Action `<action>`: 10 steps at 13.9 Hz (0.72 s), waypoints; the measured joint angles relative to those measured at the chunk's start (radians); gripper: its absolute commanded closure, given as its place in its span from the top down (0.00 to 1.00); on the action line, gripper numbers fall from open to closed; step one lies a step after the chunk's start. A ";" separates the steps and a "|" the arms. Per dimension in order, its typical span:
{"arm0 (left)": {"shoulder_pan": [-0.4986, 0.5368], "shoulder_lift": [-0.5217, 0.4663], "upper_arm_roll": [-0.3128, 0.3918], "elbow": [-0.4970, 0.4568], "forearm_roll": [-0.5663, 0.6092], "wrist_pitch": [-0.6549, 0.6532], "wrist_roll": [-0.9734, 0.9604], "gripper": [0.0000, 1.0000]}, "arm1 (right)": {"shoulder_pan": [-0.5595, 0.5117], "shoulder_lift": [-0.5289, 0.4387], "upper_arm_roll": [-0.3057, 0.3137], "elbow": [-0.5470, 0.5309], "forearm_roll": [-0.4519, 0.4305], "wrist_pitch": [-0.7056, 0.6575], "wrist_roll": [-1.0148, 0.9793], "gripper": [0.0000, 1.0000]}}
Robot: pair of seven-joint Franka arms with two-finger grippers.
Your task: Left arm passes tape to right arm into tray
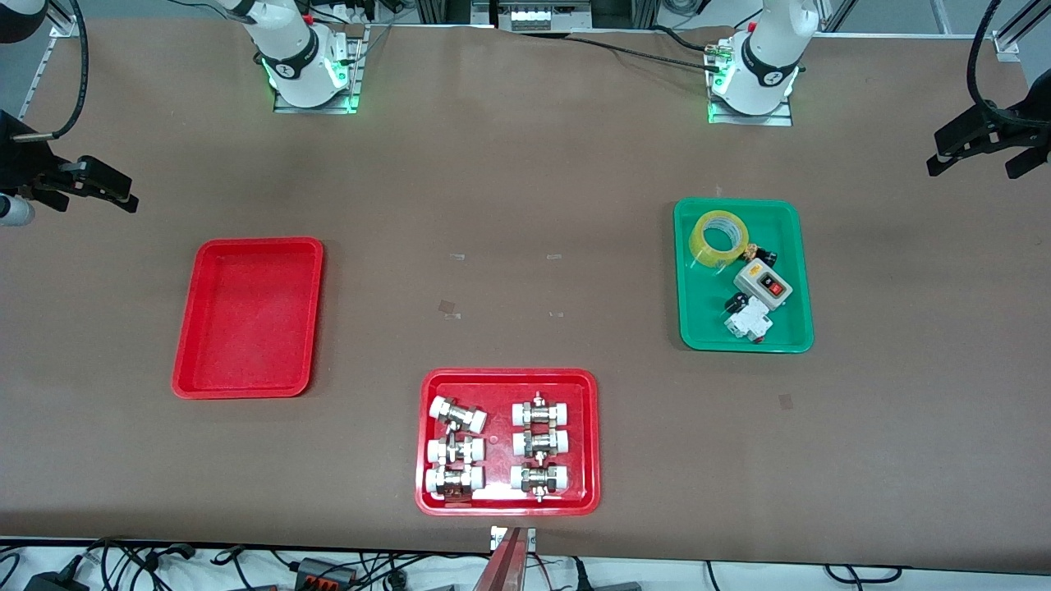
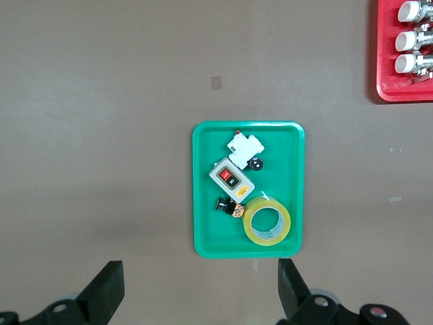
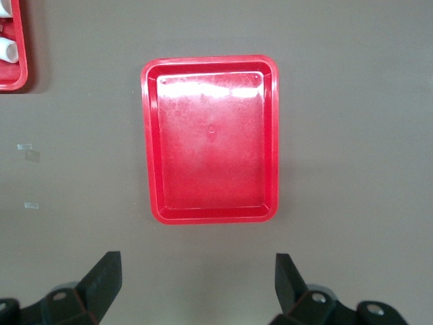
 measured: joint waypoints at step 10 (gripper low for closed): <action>-0.006 0.044 -0.029 -0.050 -0.028 -0.022 -0.041 1.00 | 0.000 -0.002 0.000 0.000 0.000 -0.001 0.000 1.00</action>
